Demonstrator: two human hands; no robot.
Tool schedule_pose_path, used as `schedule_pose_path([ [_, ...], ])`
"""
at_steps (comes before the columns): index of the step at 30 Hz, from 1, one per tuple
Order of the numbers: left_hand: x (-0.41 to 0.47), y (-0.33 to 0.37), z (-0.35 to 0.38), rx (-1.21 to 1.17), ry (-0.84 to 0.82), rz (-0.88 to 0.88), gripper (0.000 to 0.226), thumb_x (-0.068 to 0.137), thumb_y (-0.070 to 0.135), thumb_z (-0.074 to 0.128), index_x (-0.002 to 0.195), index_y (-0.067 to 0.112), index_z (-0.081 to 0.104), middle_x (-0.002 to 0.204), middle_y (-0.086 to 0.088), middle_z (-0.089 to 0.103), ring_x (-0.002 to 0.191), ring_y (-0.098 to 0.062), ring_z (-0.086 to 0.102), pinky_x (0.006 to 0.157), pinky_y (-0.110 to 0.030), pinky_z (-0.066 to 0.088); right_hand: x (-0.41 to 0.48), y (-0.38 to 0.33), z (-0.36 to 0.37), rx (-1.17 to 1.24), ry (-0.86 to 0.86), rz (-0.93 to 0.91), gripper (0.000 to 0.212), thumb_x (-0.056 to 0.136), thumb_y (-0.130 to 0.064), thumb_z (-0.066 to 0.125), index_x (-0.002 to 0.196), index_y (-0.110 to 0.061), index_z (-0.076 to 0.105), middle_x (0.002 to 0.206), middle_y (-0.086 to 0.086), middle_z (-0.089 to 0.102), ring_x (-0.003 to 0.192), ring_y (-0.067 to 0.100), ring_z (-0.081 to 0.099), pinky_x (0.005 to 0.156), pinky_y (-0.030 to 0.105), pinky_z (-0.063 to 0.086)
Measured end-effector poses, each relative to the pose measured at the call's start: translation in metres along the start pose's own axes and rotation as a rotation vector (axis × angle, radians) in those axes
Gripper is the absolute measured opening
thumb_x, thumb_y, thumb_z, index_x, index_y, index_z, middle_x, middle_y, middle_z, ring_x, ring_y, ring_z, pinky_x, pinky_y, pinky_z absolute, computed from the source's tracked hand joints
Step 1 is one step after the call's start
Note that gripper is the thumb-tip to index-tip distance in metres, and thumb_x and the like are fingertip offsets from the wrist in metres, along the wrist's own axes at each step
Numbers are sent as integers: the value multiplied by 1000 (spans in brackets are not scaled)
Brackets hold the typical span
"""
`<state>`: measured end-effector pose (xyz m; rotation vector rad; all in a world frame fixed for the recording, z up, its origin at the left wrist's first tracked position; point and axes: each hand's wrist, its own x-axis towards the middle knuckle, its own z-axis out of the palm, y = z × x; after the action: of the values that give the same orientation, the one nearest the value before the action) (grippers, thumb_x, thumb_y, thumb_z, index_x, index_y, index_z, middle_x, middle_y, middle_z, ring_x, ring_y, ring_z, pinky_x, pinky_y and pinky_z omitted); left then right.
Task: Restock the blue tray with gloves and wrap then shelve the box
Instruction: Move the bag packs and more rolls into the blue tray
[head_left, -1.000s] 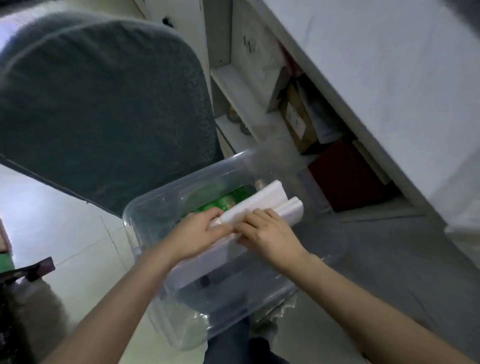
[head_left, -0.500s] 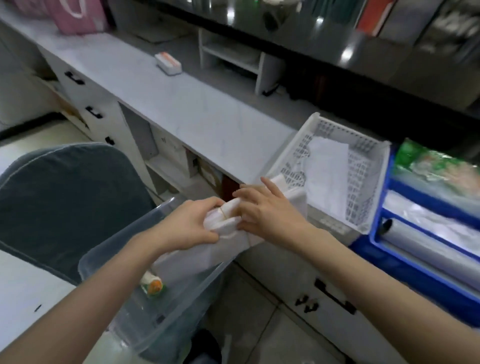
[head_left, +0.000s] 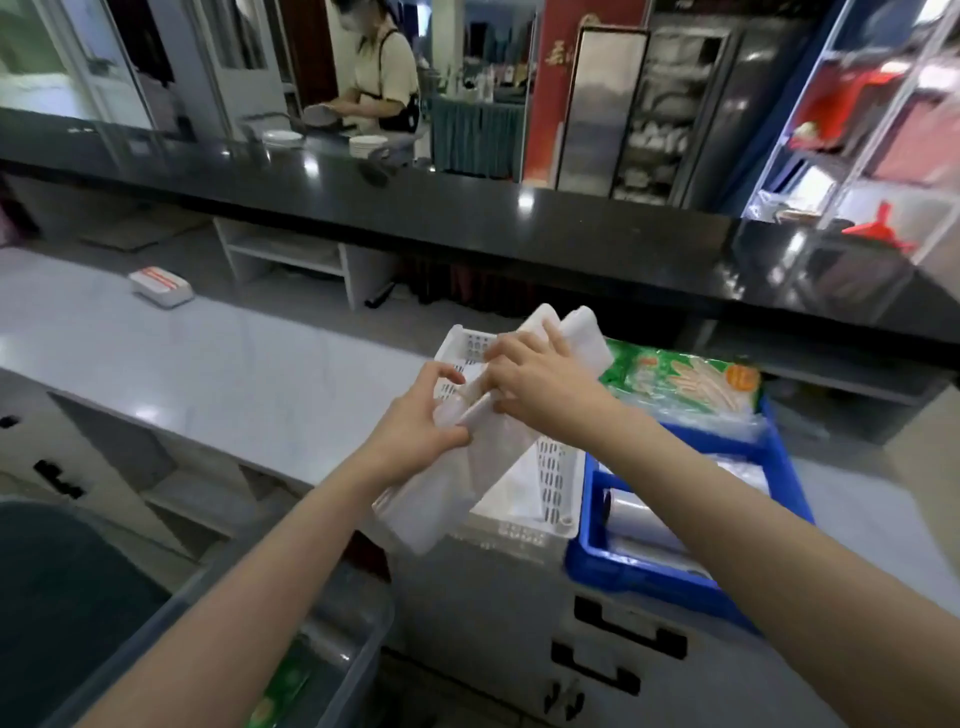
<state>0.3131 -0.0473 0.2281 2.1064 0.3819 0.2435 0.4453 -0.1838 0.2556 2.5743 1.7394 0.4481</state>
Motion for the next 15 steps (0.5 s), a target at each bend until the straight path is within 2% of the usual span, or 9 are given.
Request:
schedule_pose_path([
  [2, 24, -10, 11, -138, 45, -54, 50, 69, 17, 67, 104, 41, 41, 92, -17, 67, 81, -33, 66, 74, -51, 55, 18, 14, 18, -14, 12, 33, 29, 88, -31, 57, 116, -27, 59, 143, 0, 39, 137, 22, 27, 114, 53, 7],
  [5, 60, -31, 27, -312, 63, -150, 52, 73, 11, 67, 103, 44, 41, 104, -18, 64, 86, -33, 67, 73, -47, 58, 38, 26, 52, 28, 10, 132, 32, 90, -26, 56, 122, -30, 56, 146, 3, 37, 139, 23, 26, 114, 54, 10],
  [9, 103, -56, 45, -513, 65, -279, 56, 66, 16, 75, 105, 41, 44, 113, -16, 63, 88, -31, 69, 70, -43, 59, 48, 33, 101, 250, -48, 382, 51, 87, -37, 57, 136, -34, 43, 146, 5, 37, 135, 26, 32, 110, 52, 27],
  [12, 126, -74, 59, -476, 79, -321, 60, 64, 18, 80, 106, 42, 45, 113, -10, 64, 88, -22, 69, 70, -34, 58, 42, 34, 141, 408, -148, 450, 46, 92, -45, 49, 137, -35, 42, 146, 4, 36, 134, 27, 33, 110, 47, 31],
  [15, 139, -90, 67, -302, -19, -356, 56, 64, 33, 75, 110, 45, 44, 112, 4, 59, 101, -20, 61, 88, -42, 53, 34, 36, 168, 496, -216, 476, 45, 94, -53, 42, 137, -42, 37, 151, -3, 31, 139, 22, 26, 113, 41, 26],
])
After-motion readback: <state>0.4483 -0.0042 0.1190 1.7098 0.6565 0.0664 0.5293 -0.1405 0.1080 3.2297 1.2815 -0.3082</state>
